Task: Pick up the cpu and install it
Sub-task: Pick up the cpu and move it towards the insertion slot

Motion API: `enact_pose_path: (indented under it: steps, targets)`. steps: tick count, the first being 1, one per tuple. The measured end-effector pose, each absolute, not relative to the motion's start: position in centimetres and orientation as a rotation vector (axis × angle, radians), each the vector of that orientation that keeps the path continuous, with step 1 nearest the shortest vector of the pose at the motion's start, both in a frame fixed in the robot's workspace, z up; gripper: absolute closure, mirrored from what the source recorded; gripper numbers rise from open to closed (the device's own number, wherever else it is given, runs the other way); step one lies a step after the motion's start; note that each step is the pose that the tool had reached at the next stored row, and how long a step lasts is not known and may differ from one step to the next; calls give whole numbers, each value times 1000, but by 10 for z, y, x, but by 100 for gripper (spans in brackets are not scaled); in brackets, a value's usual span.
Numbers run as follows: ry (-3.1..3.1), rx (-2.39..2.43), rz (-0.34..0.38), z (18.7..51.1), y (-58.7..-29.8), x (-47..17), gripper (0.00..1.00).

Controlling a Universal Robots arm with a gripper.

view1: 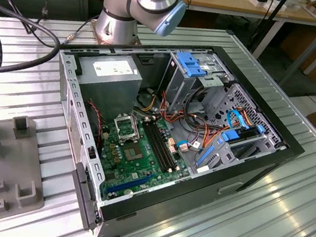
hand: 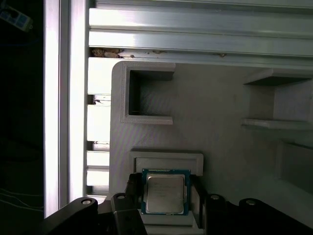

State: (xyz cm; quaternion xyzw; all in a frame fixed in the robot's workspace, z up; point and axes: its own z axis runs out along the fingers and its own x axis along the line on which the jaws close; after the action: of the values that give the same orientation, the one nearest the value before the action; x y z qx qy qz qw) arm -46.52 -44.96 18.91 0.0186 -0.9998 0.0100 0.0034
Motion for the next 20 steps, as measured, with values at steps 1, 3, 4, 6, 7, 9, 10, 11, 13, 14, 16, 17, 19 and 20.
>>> enact_pose_path:
  steps: [1, 3, 4, 6, 7, 9, 10, 11, 13, 14, 16, 17, 19, 20]
  targets:
    - [-3134, 58, 31, 189, -450, -465, 47]
    - [-3134, 58, 31, 190, -450, -465, 47]
    - [-3134, 58, 32, 191, -450, -465, 47]
    - [-3134, 58, 32, 191, -450, -465, 47]
    - [-3134, 58, 32, 191, -450, -465, 47]
    - [-3134, 58, 32, 192, -450, -465, 47]
    - [-3134, 58, 32, 192, -450, -465, 47]
    - [-3134, 58, 32, 192, -450, -465, 47]
    - [-3134, 58, 32, 192, -450, -465, 47]
    - [-3134, 58, 32, 192, -450, -465, 47]
    - [-3134, 58, 32, 192, -450, -465, 47]
    - [-3134, 60, 32, 192, -450, -465, 47]
    - [-3134, 61, 35, 192, -450, -465, 47]
    - [-3134, 62, 37, 192, -450, -465, 47]
